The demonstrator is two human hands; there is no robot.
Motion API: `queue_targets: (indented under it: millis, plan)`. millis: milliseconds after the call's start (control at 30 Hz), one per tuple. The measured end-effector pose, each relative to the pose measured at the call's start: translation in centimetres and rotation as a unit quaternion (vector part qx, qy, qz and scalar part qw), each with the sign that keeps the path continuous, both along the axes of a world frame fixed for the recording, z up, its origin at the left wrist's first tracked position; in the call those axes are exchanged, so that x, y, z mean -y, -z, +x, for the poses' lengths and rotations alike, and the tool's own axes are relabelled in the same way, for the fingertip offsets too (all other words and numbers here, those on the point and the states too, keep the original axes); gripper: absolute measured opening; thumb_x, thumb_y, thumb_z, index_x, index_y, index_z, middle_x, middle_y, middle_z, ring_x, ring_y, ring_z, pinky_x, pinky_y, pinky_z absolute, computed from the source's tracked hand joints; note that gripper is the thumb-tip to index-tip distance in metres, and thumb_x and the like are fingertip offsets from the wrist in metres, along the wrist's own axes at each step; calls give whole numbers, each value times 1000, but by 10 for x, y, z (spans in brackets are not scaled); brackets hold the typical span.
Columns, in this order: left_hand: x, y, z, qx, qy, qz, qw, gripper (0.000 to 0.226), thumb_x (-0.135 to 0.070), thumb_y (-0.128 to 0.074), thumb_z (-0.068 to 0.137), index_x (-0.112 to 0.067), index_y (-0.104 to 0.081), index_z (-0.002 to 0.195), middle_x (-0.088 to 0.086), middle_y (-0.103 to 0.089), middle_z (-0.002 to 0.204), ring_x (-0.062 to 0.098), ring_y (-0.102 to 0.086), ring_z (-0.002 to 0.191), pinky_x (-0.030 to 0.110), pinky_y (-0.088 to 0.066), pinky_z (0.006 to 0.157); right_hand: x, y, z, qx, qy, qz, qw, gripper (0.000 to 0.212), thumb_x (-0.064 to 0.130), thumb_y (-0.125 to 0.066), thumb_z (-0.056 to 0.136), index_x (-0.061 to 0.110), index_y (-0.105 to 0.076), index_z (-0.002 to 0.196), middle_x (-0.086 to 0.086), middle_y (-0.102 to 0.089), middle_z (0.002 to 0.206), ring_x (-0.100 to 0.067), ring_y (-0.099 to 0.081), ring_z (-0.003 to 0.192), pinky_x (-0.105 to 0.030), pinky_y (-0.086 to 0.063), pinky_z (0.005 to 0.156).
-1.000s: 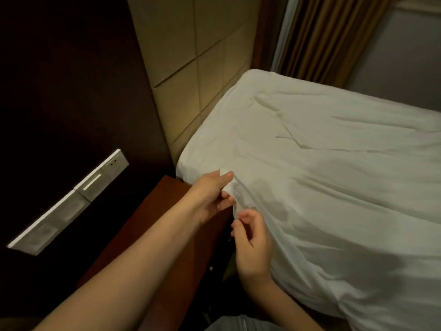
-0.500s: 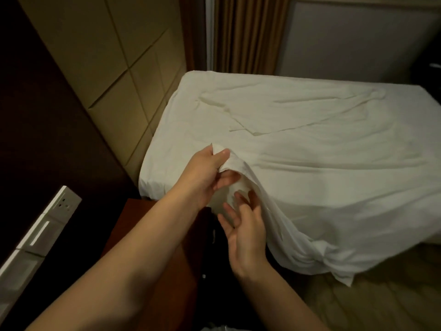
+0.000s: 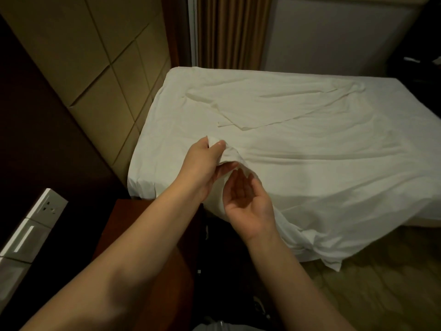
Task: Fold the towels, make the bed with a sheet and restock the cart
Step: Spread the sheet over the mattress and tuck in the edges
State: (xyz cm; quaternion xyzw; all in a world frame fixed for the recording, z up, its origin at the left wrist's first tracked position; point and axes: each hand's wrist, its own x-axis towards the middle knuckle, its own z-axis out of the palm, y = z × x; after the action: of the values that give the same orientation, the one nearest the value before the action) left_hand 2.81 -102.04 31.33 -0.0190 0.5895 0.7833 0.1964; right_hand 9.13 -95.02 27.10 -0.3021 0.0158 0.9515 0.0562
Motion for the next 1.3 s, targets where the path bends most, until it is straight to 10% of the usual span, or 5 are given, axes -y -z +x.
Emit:
queue_targets:
  millis: [467,833,1033,1300]
  plan:
    - [-3,2,-2,-19,-15,-36,999,16,-5,-45,97,-7,-55,84,6,-59,81,12,-58,69,21,-54,60,-3,6,14,96,-30,73,992,9,1,-53,92,-2,-60,87,-10,-69,61,-17,-68,53,-24,-56,56]
    - [0,-1,-10,-13,-26,-40,999,16,-7,-45,98,-8,-56,86,4,-59,84,11,-59,73,16,-51,51,1,23,-1,54,-44,-14,997,9,9,-55,94,1,-60,96,-24,-59,105,-32,-62,90,-39,-57,69]
    - [5,-2,-14,-15,-36,-46,998,16,-6,-46,97,-9,-56,85,3,-61,83,10,-60,73,17,-55,56,-13,32,-12,48,37,-47,997,12,1,-50,94,5,-60,88,-11,-67,62,-17,-67,52,-26,-57,51]
    - [7,5,-11,1,-40,-45,998,16,-6,-46,98,-9,-55,85,4,-60,83,10,-60,73,17,-53,53,-11,53,-7,151,-60,26,986,10,9,-57,91,7,-56,82,-6,-50,77,-13,-51,66,-19,-50,48]
